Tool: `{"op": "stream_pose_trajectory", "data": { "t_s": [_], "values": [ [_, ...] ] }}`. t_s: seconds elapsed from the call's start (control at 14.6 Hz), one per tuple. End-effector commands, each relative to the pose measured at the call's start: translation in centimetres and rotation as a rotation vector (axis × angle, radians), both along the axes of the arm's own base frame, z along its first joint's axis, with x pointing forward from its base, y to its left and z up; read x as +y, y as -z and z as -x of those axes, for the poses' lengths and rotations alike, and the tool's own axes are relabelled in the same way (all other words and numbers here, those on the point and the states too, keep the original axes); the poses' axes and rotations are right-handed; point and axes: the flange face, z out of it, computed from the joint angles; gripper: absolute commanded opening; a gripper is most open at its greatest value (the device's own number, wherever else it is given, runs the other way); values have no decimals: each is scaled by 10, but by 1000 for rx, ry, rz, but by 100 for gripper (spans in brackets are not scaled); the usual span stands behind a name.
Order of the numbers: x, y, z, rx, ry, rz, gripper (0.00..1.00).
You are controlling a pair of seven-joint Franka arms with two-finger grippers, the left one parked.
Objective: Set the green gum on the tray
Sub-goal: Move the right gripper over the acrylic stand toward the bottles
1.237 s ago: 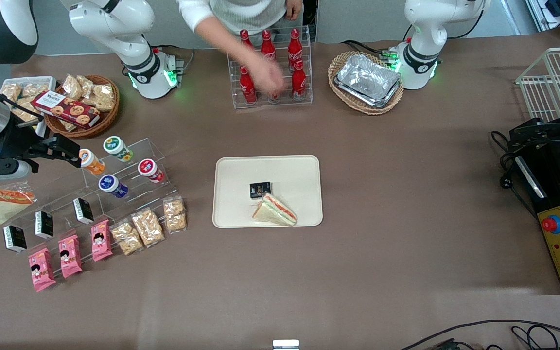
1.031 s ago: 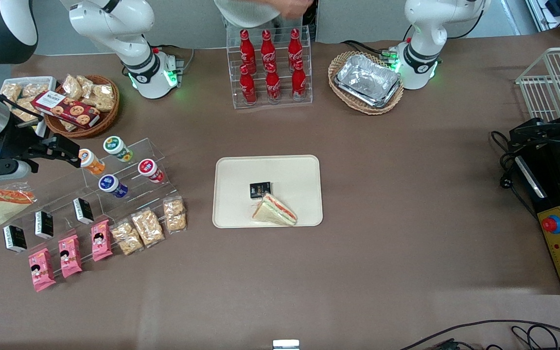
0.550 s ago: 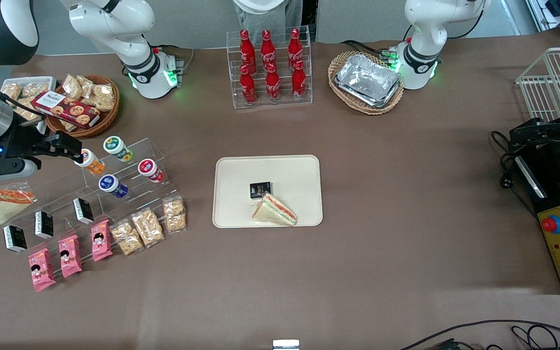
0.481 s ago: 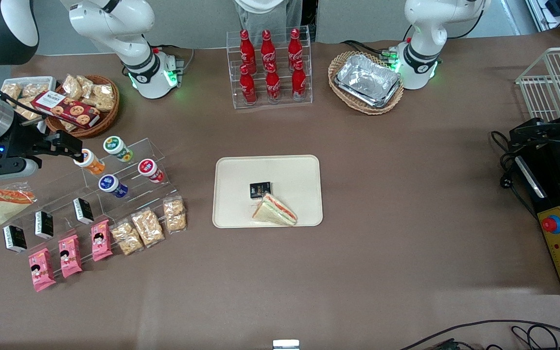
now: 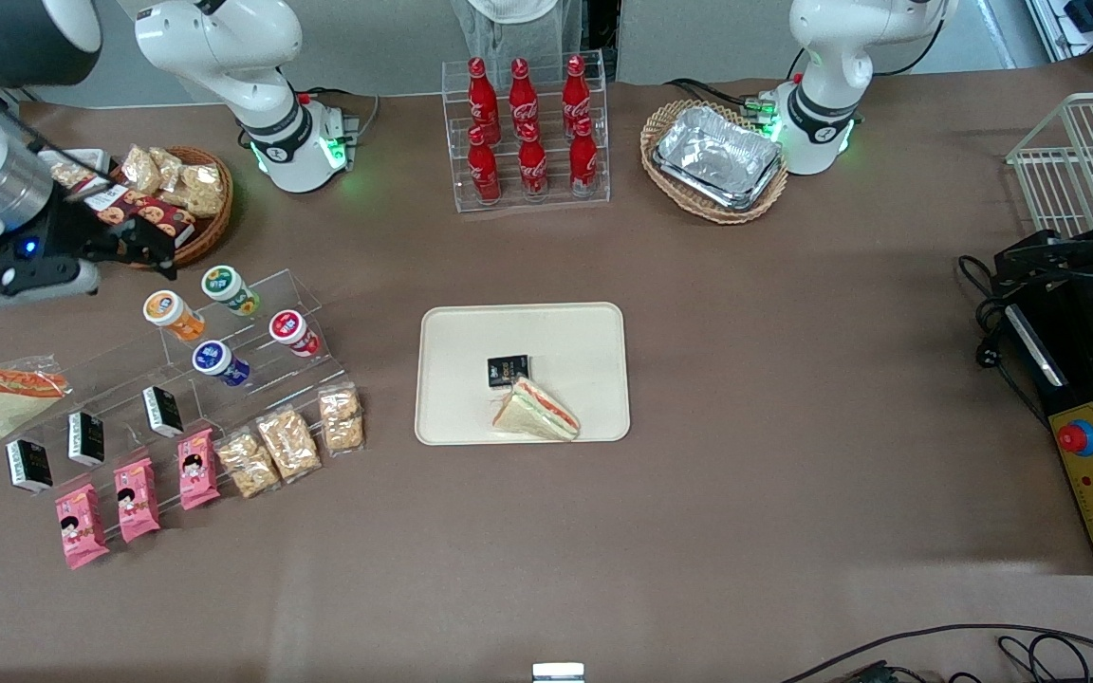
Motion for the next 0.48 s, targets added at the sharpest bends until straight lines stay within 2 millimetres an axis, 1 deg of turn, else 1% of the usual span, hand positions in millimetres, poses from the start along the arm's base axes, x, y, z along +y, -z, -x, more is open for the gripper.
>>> {"op": "stream_pose_trajectory", "data": {
  "t_s": [0.0, 0.21, 0.27, 0.41],
  "values": [
    [-3, 19, 58, -49, -18, -19, 100],
    [-7, 28, 72, -45, -24, -20, 100],
    [-10, 34, 75, -49, -30, -22, 100],
    [-25, 50, 81, -63, -31, -34, 100]
  ]
}}
